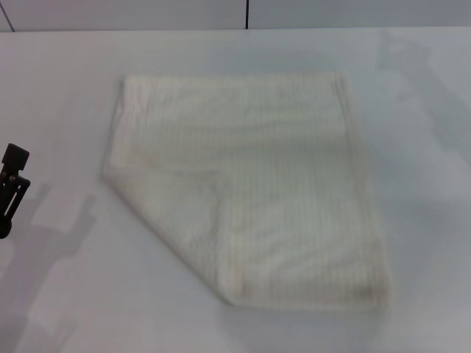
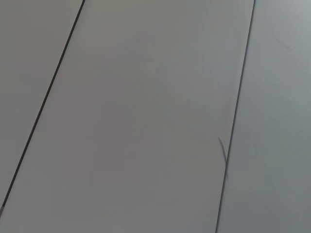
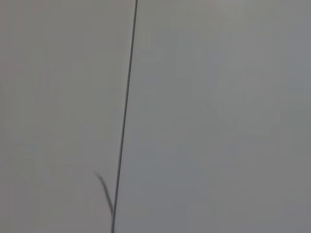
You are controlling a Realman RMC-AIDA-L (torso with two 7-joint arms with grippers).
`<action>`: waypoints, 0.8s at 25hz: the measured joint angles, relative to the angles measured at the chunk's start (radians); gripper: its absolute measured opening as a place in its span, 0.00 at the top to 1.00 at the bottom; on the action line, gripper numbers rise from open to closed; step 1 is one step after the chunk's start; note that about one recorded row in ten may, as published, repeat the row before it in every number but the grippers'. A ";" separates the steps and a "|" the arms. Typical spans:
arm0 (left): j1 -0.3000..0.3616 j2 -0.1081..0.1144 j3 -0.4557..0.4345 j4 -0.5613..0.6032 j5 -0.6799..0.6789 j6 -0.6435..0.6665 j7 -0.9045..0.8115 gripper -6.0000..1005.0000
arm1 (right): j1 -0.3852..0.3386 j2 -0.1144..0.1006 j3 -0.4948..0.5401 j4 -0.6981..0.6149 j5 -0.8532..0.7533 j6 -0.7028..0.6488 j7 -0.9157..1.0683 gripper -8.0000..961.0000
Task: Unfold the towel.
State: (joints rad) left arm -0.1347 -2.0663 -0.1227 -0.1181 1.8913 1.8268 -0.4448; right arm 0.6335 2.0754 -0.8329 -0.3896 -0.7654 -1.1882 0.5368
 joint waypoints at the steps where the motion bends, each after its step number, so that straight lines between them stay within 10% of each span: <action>1: 0.000 0.000 0.000 0.000 0.000 0.000 0.000 0.19 | 0.000 0.000 0.000 0.000 0.000 0.000 0.000 0.99; 20: 0.007 -0.002 0.003 0.000 0.000 0.000 0.000 0.19 | -0.004 0.000 0.000 0.000 0.000 0.003 0.000 0.99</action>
State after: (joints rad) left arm -0.1273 -2.0678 -0.1196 -0.1181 1.8914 1.8266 -0.4448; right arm 0.6296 2.0755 -0.8330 -0.3896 -0.7654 -1.1855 0.5369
